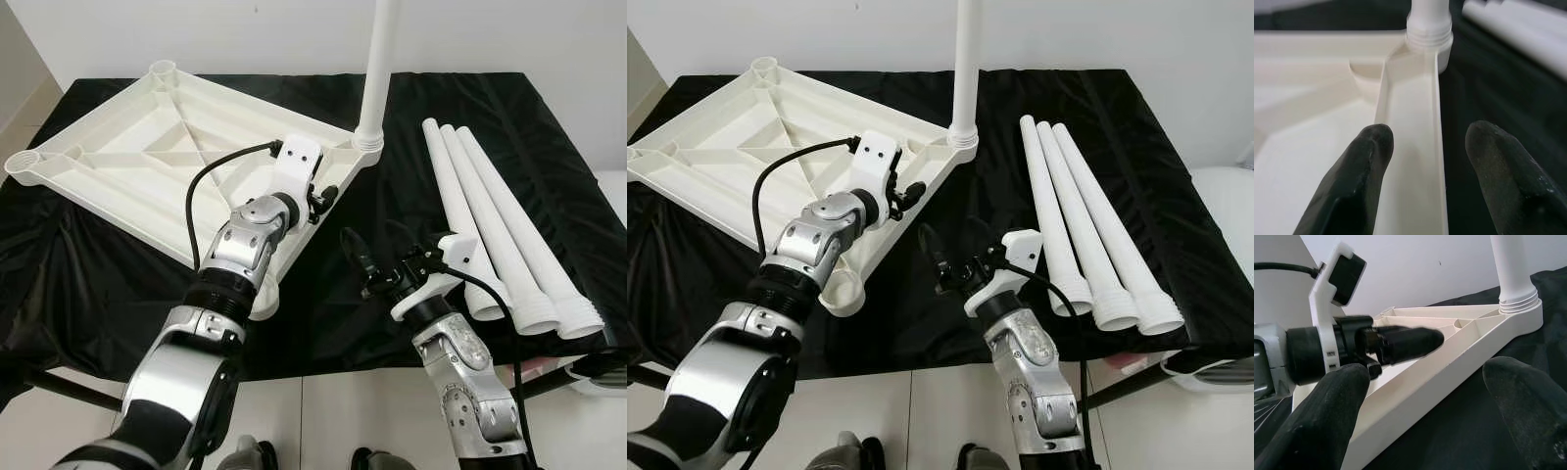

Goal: Building children table

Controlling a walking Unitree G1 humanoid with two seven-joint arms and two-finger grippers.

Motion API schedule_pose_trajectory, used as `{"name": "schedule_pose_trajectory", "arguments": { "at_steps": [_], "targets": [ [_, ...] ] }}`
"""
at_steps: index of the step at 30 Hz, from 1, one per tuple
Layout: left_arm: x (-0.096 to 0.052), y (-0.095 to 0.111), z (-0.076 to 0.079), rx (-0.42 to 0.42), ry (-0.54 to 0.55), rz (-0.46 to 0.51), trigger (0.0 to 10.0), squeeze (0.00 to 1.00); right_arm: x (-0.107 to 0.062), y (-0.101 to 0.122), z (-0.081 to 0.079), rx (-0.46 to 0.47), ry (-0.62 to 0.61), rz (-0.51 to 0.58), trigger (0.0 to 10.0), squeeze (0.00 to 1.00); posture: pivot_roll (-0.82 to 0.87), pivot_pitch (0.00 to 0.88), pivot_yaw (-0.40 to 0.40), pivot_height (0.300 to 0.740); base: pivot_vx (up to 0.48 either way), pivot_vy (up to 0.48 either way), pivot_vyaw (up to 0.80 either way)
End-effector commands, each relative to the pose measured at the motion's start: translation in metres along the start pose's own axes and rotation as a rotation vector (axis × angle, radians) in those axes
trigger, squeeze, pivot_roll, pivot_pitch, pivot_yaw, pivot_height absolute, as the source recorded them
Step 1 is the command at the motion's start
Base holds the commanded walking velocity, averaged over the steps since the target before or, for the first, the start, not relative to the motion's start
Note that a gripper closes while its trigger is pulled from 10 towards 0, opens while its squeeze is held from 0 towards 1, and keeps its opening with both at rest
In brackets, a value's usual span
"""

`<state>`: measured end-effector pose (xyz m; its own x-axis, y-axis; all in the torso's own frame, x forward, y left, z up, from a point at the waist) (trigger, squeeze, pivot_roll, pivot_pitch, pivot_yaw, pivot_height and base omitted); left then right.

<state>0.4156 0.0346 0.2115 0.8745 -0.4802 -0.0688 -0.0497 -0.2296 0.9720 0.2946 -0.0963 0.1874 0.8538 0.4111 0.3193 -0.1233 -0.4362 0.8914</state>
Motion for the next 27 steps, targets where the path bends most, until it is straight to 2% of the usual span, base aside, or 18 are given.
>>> {"name": "schedule_pose_trajectory", "arguments": {
  "at_steps": [1,3,4,5,7,8,11,14,15,17,19,20,21,22,23,25,27],
  "targets": [
    [-0.008,0.012,-0.003,0.029,-0.018,0.083,10.0,0.0,-0.001,0.0,-0.001,0.0,0.009,-0.002,10.0,0.0,-0.07,0.113,0.044,0.74,0.0,0.0,0.0],
    [-0.012,0.017,-0.007,0.057,-0.014,0.115,10.0,0.0,-0.001,0.0,-0.001,0.0,0.014,0.0,10.0,0.0,-0.07,0.113,0.044,0.74,0.0,0.0,0.0],
    [-0.025,0.022,-0.025,0.145,0.054,0.154,10.0,0.0,0.0,0.009,0.005,-0.018,-0.004,0.036,10.0,0.0,-0.07,0.104,0.031,0.74,0.0,0.0,0.0],
    [-0.025,0.022,-0.025,0.145,0.054,0.154,10.0,0.0,0.0,0.009,0.005,-0.018,-0.004,0.036,10.0,0.0,-0.07,0.104,0.031,0.74,0.0,0.0,0.0],
    [-0.035,0.022,-0.044,0.206,0.129,0.158,10.0,0.0,0.003,0.021,0.017,-0.04,-0.065,0.089,10.0,0.0,-0.07,0.102,0.028,0.74,0.0,0.0,0.0],
    [-0.035,0.022,-0.044,0.206,0.129,0.158,10.0,0.0,0.003,0.021,0.017,-0.04,-0.065,0.089,10.0,0.0,-0.07,0.102,0.028,0.74,0.0,0.0,0.0],
    [-0.05,0.014,-0.072,0.284,0.222,0.122,10.0,0.0,0.01,0.031,0.034,-0.087,-0.144,0.116,10.0,0.0,-0.06,0.089,0.012,0.74,0.0,0.0,0.0],
    [-0.055,0.012,-0.079,0.305,0.242,0.115,10.0,0.0,0.012,0.033,0.037,-0.102,-0.161,0.117,10.0,0.0,-0.06,0.089,0.012,0.74,0.0,0.0,0.0],
    [-0.059,-0.003,-0.088,0.337,0.276,0.059,10.0,0.0,0.016,0.033,0.039,-0.102,-0.174,0.113,10.0,0.0,-0.04,0.078,-0.002,0.74,0.0,0.0,0.0],
    [-0.059,-0.003,-0.088,0.337,0.276,0.059,10.0,0.0,0.016,0.033,0.039,-0.102,-0.174,0.113,10.0,0.0,-0.04,0.078,-0.002,0.74,0.0,0.0,0.0],
    [-0.069,-0.039,-0.1,0.38,0.322,-0.07,10.0,0.0,0.023,0.03,0.041,-0.104,-0.191,0.079,10.0,0.0,-0.04,0.066,-0.018,0.74,0.0,0.0,0.0],
    [-0.073,-0.054,-0.1,0.389,0.32,-0.123,10.0,0.0,0.025,0.028,0.042,-0.114,-0.197,0.059,10.0,0.0,-0.04,0.065,-0.018,0.74,0.0,0.0,0.0],
    [-0.073,-0.054,-0.1,0.389,0.32,-0.123,10.0,0.0,0.025,0.028,0.042,-0.114,-0.197,0.059,10.0,0.0,-0.04,0.065,-0.018,0.74,0.0,0.0,0.0],
    [-0.076,-0.067,-0.1,0.412,0.324,-0.175,10.0,0.0,0.027,0.026,0.042,-0.121,-0.199,0.038,10.0,0.0,-0.04,0.066,-0.02,0.74,0.0,0.0,0.0],
    [-0.076,-0.067,-0.1,0.412,0.324,-0.175,10.0,0.0,0.027,0.026,0.042,-0.121,-0.199,0.038,10.0,0.0,-0.04,0.066,-0.02,0.74,0.0,0.0,0.0],
    [-0.081,-0.083,-0.098,0.442,0.321,-0.246,10.0,0.0,0.029,0.026,0.042,-0.123,-0.203,0.02,10.0,0.0,-0.05,0.065,-0.02,0.74,0.0,0.0,0.0],
    [-0.084,-0.09,-0.097,0.466,0.312,-0.278,10.0,0.0,0.029,0.029,0.042,-0.121,-0.2,0.021,10.0,0.0,-0.05,0.069,-0.022,0.74,0.0,0.0,0.0]
  ]
}}
Point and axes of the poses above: a point about 5 cm out from each wrist's last joint towards the gripper, its own x axis pointing out of the wrist towards the gripper, its own y axis along the axis of the wrist's last joint, z = x × y, the point moved 4 cm from there along x, pointing out of the wrist towards the gripper, and after that the axes turned 8 degrees about x, right-handed, at the moved point
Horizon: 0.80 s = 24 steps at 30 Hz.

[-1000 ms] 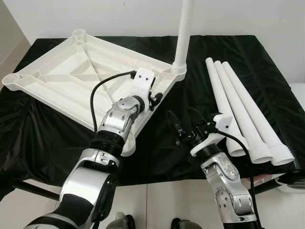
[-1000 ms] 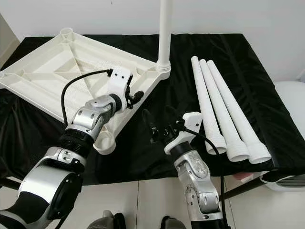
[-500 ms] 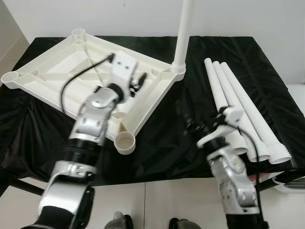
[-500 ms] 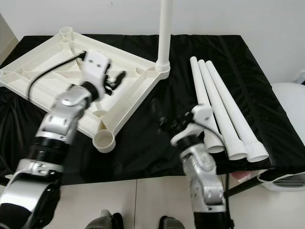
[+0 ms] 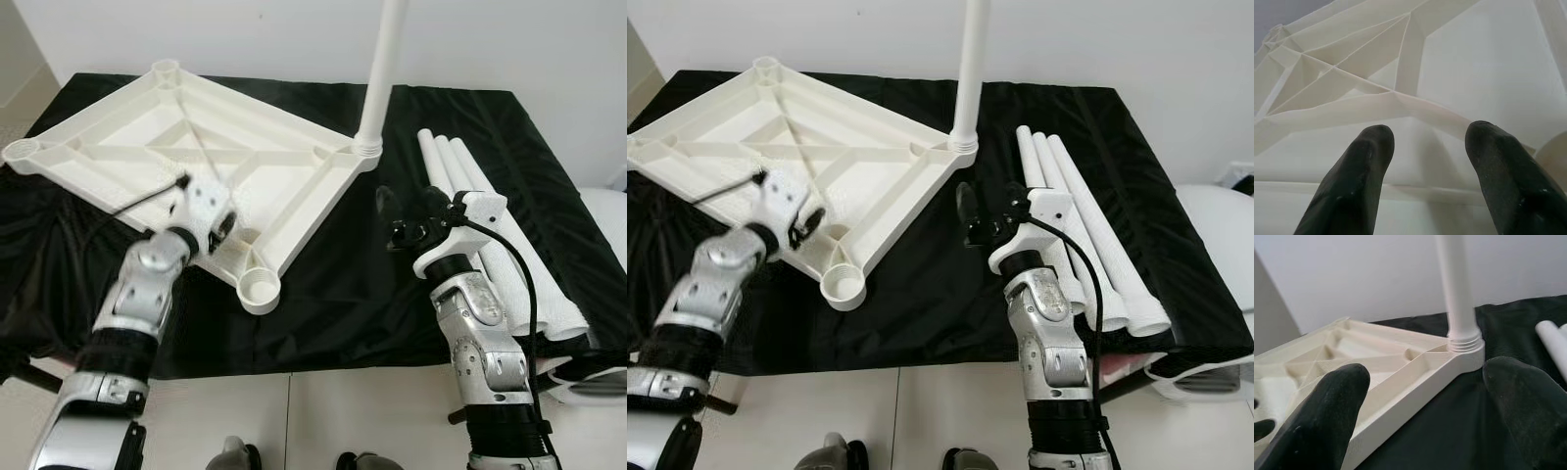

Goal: Building children table

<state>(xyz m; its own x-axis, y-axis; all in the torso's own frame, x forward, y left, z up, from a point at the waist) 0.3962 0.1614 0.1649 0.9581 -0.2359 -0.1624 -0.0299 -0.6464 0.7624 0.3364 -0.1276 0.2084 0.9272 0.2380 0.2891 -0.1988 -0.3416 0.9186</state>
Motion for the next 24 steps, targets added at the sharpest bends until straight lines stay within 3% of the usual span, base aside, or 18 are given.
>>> {"name": "schedule_pose_trajectory", "arguments": {
  "at_steps": [1,5,11,24],
  "targets": [
    [-0.006,-0.025,0.003,0.07,0.079,-0.114,10.0,0.0,0.0,0.006,0.001,0.013,0.014,0.004,10.0,0.0,-0.05,0.076,-0.022,0.74,0.0,0.0,0.0],
    [-0.007,-0.028,0.008,0.106,0.054,-0.125,10.0,0.0,0.0,0.012,-0.001,0.028,0.043,0.019,10.0,0.0,-0.05,0.076,-0.022,0.74,0.0,0.0,0.0],
    [-0.005,-0.003,0.032,0.164,-0.053,-0.032,10.0,0.0,-0.002,0.019,-0.004,0.04,0.072,0.04,10.0,0.0,-0.06,0.091,-0.013,0.74,0.0,0.0,0.0],
    [0.003,0.038,0.071,0.08,-0.148,0.071,10.0,0.0,-0.007,0.024,-0.005,0.056,0.081,0.058,10.0,0.0,-0.07,0.106,0.011,0.74,0.0,0.0,0.0]
  ]
}}
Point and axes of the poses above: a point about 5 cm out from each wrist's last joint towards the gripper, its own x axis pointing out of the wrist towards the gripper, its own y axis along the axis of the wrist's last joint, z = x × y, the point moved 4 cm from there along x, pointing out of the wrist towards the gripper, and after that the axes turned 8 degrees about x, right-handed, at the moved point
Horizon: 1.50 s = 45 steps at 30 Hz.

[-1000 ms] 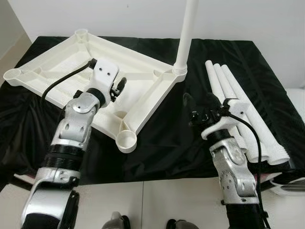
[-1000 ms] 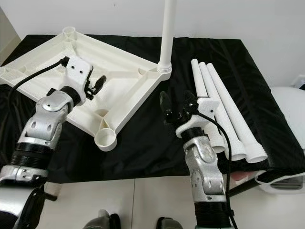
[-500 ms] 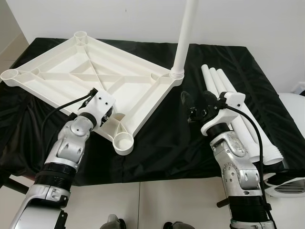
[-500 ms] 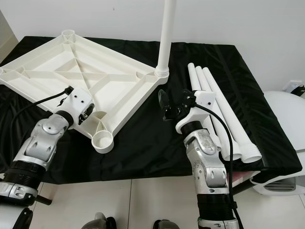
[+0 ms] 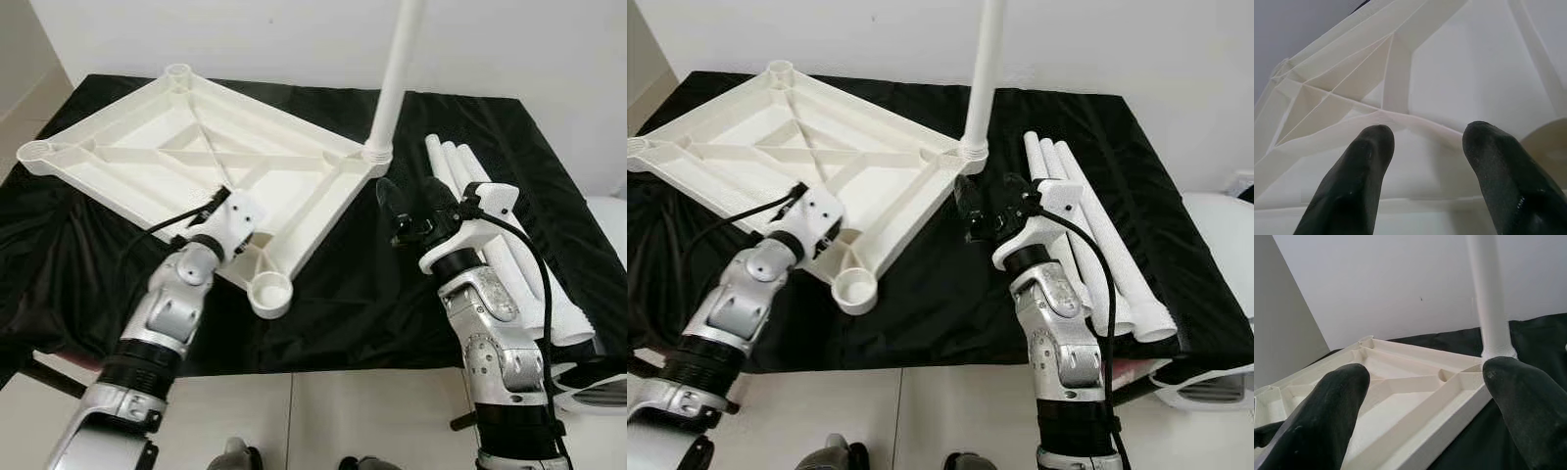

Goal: Building children table

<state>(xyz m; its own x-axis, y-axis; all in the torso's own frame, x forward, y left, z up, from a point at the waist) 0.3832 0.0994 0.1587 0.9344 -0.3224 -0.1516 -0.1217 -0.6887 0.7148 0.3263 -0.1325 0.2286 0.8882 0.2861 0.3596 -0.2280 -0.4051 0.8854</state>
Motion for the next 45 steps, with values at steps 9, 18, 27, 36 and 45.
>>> {"name": "schedule_pose_trajectory", "arguments": {
  "at_steps": [9,18,27,36,45],
  "targets": [
    [0.012,0.036,0.036,-0.036,-0.129,0.079,10.0,0.0,-0.004,0.003,-0.002,-0.001,0.002,0.01,10.0,0.0,-0.08,0.112,0.015,0.74,0.0,0.0,0.0],
    [0.018,0.056,0.032,-0.037,-0.11,0.115,10.0,0.0,-0.004,0.004,-0.002,-0.002,0.002,0.016,10.0,0.0,-0.08,0.112,0.014,0.74,0.0,0.0,0.0],
    [-0.003,0.045,-0.008,0.055,-0.107,0.133,10.0,0.0,-0.004,0.003,-0.002,0.002,0.007,0.009,10.0,0.0,-0.05,0.116,0.008,0.74,0.0,0.0,0.0],
    [-0.028,0.035,0.008,0.131,-0.291,0.165,10.0,0.0,-0.003,0.0,-0.004,0.008,0.021,0.0,10.0,0.0,-0.04,0.117,-0.002,0.74,0.0,0.0,0.0],
    [-0.038,0.023,0.029,0.197,-0.428,0.139,10.0,0.0,-0.002,0.002,-0.007,-0.02,0.055,-0.008,10.0,0.0,-0.05,0.114,-0.011,0.74,0.0,0.0,0.0]
  ]
}}
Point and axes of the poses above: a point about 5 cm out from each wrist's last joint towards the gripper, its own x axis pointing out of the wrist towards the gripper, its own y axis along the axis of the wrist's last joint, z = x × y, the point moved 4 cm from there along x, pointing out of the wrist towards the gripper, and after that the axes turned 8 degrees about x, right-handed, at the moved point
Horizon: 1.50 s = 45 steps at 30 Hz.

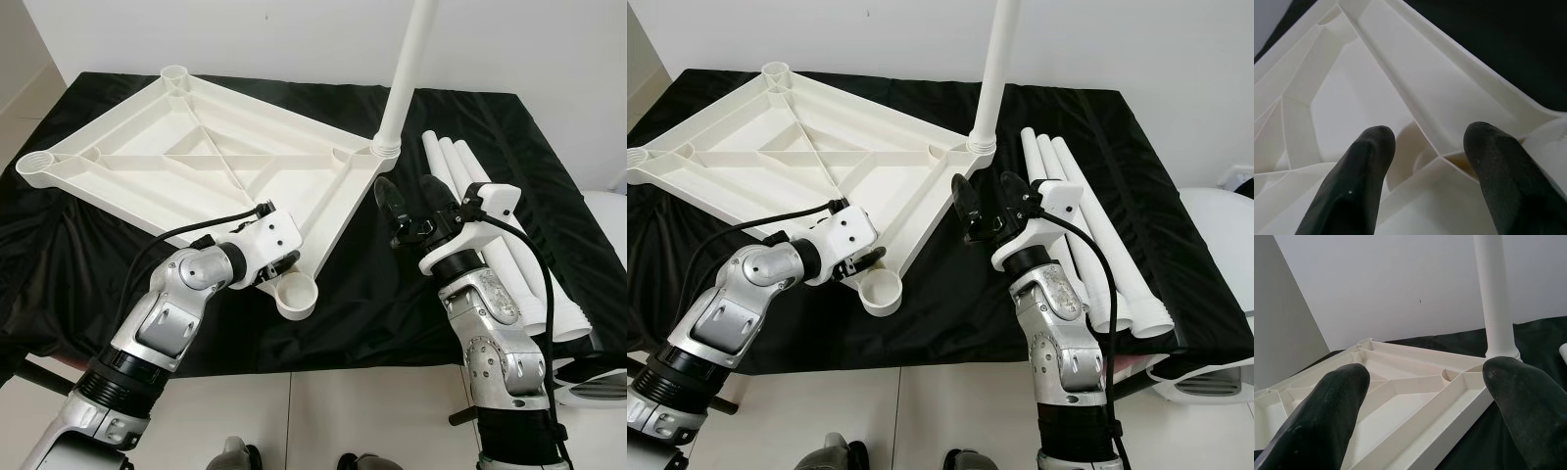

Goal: Building children table

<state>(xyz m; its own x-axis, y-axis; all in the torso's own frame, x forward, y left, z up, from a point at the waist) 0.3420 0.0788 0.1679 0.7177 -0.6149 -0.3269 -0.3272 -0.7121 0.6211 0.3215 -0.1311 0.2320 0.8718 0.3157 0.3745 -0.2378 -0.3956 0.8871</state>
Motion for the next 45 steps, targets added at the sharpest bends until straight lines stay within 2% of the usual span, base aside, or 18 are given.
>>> {"name": "schedule_pose_trajectory", "arguments": {
  "at_steps": [1,4,9,10,12,20,24,28,30,33,34,36,40,45],
  "targets": [
    [-0.001,-0.001,0.009,0.013,-0.047,-0.001,10.0,0.0,0.0,-0.002,-0.002,-0.007,0.018,-0.013,10.0,0.0,-0.05,0.114,-0.011,0.74,0.0,0.0,0.0],
    [-0.01,-0.002,0.006,0.018,-0.06,-0.001,10.0,0.0,-0.002,-0.002,-0.004,-0.028,0.052,-0.031,10.0,0.0,-0.05,0.113,-0.018,0.74,0.0,0.0,0.0],
    [-0.014,-0.003,0.004,0.02,-0.063,-0.004,10.0,0.0,-0.003,-0.002,-0.005,-0.038,0.066,-0.04,10.0,0.0,-0.05,0.113,-0.02,0.74,0.0,0.0,0.0],
    [-0.025,-0.008,0.002,0.028,-0.075,-0.015,10.0,0.0,-0.008,-0.006,-0.004,-0.055,0.076,-0.065,10.0,0.0,-0.04,0.115,-0.025,0.74,0.0,0.0,0.0],
    [-0.029,-0.01,0.003,0.038,-0.087,-0.023,10.0,0.0,-0.012,-0.01,-0.003,-0.06,0.076,-0.081,10.0,0.0,-0.04,0.116,-0.024,0.74,0.0,0.0,0.0],
    [-0.036,-0.012,0.007,0.054,-0.115,-0.029,10.0,0.0,-0.023,-0.021,-0.004,-0.076,0.09,-0.134,10.0,0.0,-0.03,0.118,-0.023,0.74,0.0,0.0,0.0],
    [-0.039,-0.017,0.003,0.059,-0.107,-0.047,10.0,0.0,-0.035,-0.033,-0.008,-0.087,0.116,-0.188,10.0,0.0,-0.04,0.116,-0.013,0.74,0.0,0.0,0.0],
    [-0.035,-0.017,-0.001,0.054,-0.083,-0.05,10.0,0.0,-0.038,-0.037,-0.01,-0.091,0.115,-0.194,10.0,0.0,-0.05,0.115,-0.007,0.74,0.0,0.0,0.0],
    [-0.028,-0.013,0.005,0.054,-0.092,-0.035,10.0,0.0,-0.039,-0.04,-0.013,-0.09,0.11,-0.193,10.0,0.0,-0.05,0.115,-0.002,0.74,0.0,0.0,0.0],
    [-0.025,-0.011,0.009,0.053,-0.1,-0.029,10.0,0.0,-0.039,-0.04,-0.014,-0.089,0.109,-0.19,10.0,0.0,-0.06,0.117,0.001,0.74,0.0,0.0,0.0],
    [-0.02,-0.008,0.016,0.066,-0.119,-0.022,10.0,0.0,-0.038,-0.038,-0.014,-0.087,0.103,-0.18,10.0,0.0,-0.07,0.117,0.007,0.74,0.0,0.0,0.0],
    [-0.018,-0.007,0.019,0.073,-0.128,-0.02,10.0,0.0,-0.038,-0.037,-0.014,-0.087,0.101,-0.177,10.0,0.0,-0.07,0.117,0.007,0.74,0.0,0.0,0.0],
    [-0.012,-0.008,0.027,0.102,-0.153,-0.035,10.0,0.0,-0.039,-0.034,-0.014,-0.094,0.097,-0.167,10.0,0.0,-0.08,0.122,0.017,0.74,0.0,0.0,0.0],
    [-0.004,-0.012,0.033,0.093,-0.152,-0.067,10.0,0.0,-0.04,-0.031,-0.014,-0.099,0.089,-0.16,10.0,0.0,-0.09,0.126,0.025,0.74,0.0,0.0,0.0]
  ]
}}
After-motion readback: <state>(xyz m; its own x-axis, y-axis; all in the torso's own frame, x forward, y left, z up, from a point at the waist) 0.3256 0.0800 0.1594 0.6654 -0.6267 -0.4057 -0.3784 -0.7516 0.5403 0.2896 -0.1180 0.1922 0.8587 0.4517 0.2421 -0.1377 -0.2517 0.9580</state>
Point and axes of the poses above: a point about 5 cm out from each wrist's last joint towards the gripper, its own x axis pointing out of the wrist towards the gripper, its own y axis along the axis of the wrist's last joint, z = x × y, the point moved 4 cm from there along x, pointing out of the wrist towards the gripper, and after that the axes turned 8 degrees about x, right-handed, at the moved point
